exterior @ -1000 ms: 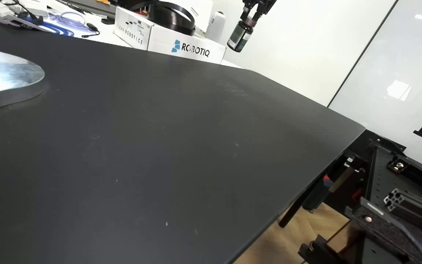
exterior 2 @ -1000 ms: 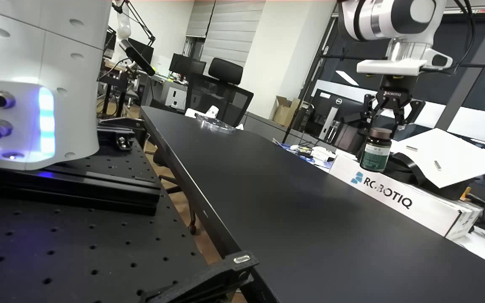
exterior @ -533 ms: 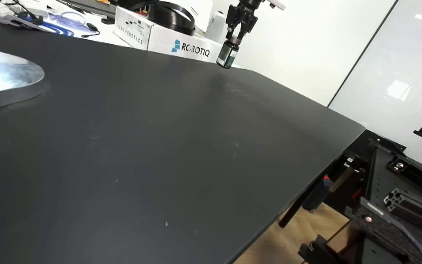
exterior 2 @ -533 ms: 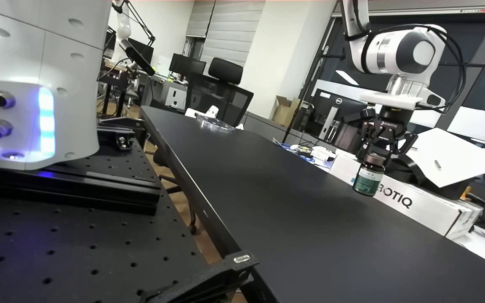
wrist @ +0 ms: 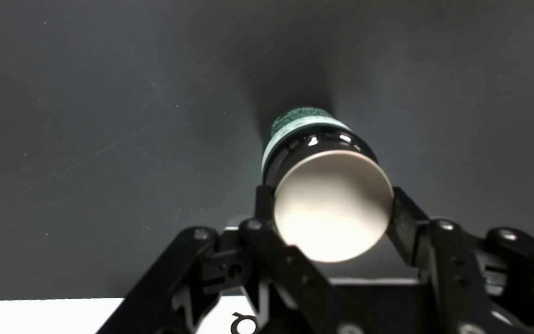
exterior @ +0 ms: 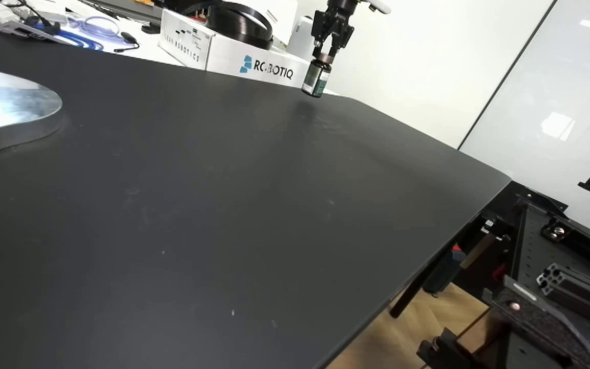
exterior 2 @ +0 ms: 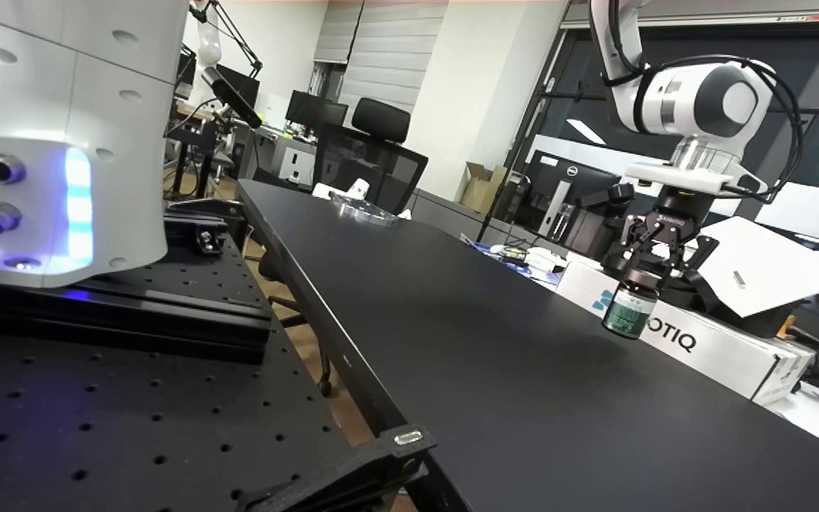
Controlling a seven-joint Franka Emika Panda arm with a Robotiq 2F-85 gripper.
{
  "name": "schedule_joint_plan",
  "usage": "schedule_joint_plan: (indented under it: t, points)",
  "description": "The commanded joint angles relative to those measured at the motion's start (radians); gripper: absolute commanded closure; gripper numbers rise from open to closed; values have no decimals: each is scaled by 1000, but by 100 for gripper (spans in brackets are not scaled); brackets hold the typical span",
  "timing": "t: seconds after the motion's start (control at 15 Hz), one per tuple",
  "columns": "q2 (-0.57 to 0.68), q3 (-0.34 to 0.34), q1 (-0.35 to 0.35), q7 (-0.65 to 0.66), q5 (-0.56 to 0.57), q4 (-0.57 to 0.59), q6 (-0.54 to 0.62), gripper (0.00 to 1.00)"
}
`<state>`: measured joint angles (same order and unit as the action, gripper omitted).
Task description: Move the bottle backwards
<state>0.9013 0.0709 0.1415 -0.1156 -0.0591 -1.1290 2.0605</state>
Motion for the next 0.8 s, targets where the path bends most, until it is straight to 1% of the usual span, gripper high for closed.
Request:
schedule_joint_plan:
  t: [0.0, 0.6, 0.67, 0.73]
  points:
    - [89, -17, 27, 27, -7, 165, -84, 64]
    - [189, -30, 47, 23, -10, 289, -103, 64]
    - [191, -32, 47, 32, -13, 295, -113, 45]
    - [183, -36, 47, 21, -14, 297, -122, 14]
